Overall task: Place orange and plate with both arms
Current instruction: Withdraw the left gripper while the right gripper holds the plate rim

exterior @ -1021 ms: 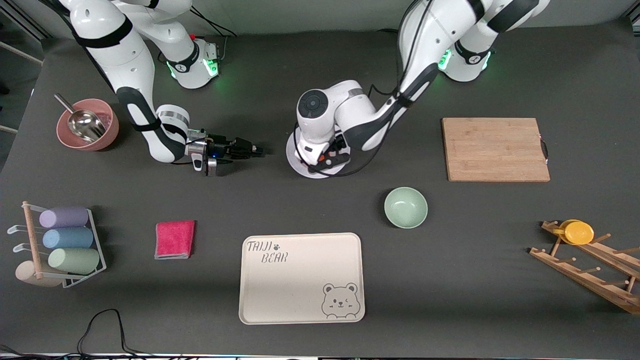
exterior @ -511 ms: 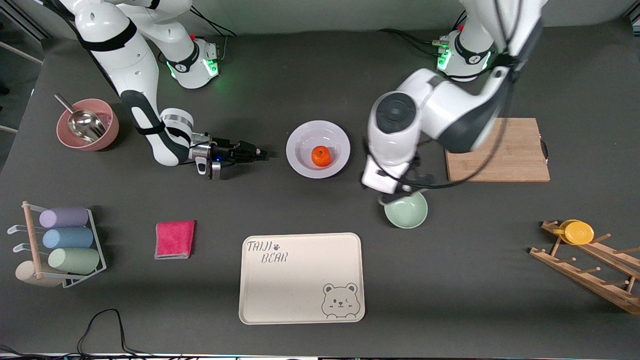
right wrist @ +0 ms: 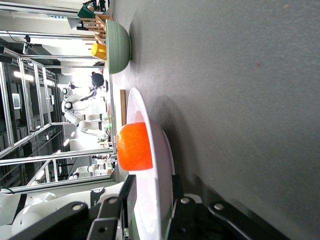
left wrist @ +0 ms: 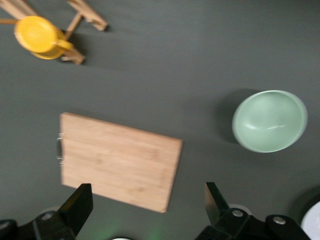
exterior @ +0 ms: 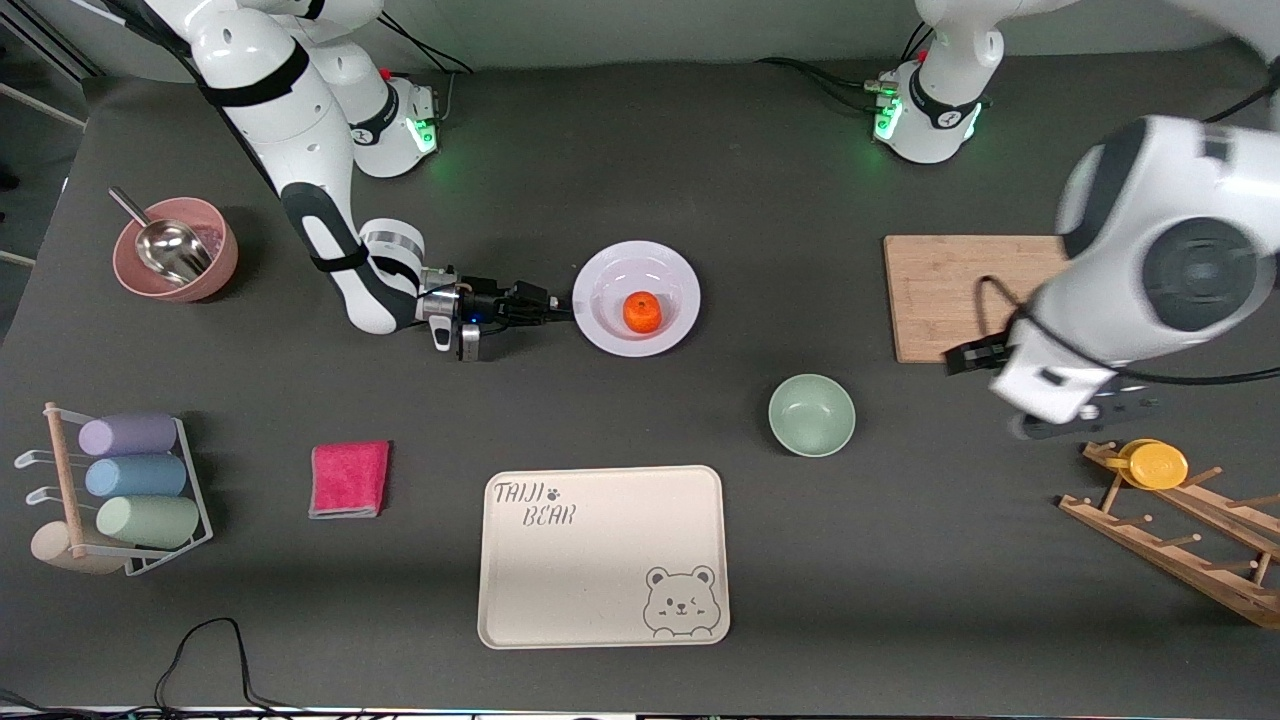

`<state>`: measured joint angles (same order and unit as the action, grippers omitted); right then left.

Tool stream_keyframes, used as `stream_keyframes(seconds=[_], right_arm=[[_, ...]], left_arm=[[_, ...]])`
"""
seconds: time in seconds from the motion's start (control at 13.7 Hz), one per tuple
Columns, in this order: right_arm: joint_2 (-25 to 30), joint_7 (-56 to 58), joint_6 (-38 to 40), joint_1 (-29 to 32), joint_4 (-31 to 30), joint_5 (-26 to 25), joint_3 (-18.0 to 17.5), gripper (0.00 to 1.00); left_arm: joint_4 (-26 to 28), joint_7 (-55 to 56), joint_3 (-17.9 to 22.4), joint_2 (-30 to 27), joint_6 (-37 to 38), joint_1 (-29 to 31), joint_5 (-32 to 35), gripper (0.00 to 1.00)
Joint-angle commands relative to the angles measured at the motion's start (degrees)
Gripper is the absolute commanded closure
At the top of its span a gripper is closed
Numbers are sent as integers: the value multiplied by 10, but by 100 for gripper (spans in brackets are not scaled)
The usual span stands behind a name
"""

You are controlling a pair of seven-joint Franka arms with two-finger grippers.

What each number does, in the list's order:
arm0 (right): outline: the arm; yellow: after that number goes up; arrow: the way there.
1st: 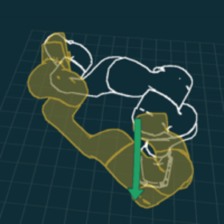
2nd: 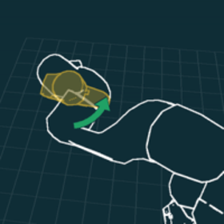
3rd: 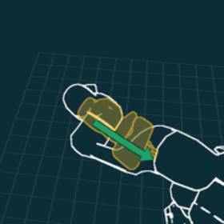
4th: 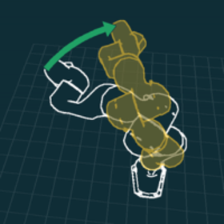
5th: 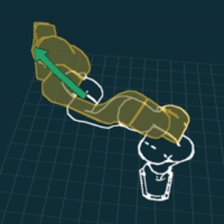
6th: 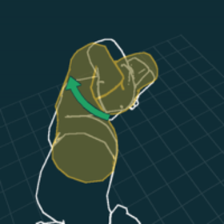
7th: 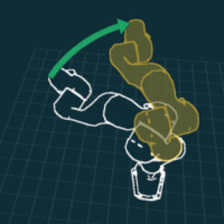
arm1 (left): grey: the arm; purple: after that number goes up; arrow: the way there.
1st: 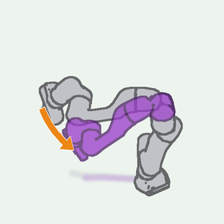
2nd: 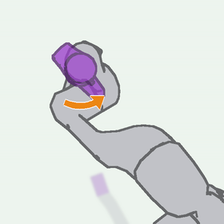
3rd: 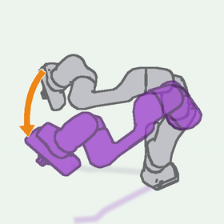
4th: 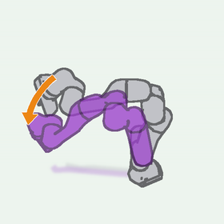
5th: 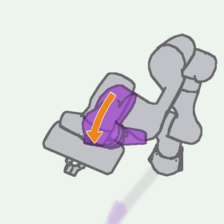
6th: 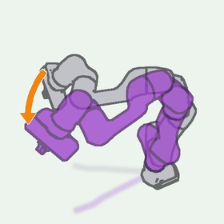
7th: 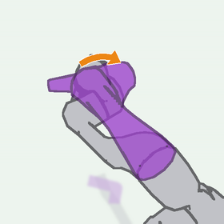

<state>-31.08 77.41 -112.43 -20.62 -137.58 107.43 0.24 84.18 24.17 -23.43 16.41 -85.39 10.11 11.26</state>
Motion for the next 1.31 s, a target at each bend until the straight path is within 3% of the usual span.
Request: stream_keyframes(seconds=[0.0,0.15,0.36,0.44,0.51,0.58,0.66,0.73,0.88,1.24], right_arm=[[-21,1,-2,-17,27,16,-2,65],[-32,0,-2,-20,41,18,-7,65],[-39,0,-2,-26,52,18,-10,65],[-39,0,-2,-27,53,17,-10,65],[-39,0,-2,-27,54,17,-10,74],[-39,0,-2,-26,54,17,-10,93],[-39,1,-2,-26,54,17,-10,100],[-37,0,1,-25,55,17,-10,100],[-30,-2,5,-22,55,17,-10,100],[55,-94,5,-8,50,-9,-9,100]], left_arm=[[13,-89,157,-51,22,-85,-61,0],[31,-174,275,-75,28,-136,-103,0],[57,-250,389,-102,29,-199,-106,0],[66,-252,392,-110,27,-195,-106,0],[69,-262,391,-111,25,-190,-104,0],[75,-278,391,-108,16,-190,-101,0],[92,-279,388,-104,0,-187,-103,0],[118,-279,369,-105,-21,-170,-104,0],[139,-273,286,-108,-28,-109,-101,0],[136,-277,283,-94,-10,-111,-87,0]])
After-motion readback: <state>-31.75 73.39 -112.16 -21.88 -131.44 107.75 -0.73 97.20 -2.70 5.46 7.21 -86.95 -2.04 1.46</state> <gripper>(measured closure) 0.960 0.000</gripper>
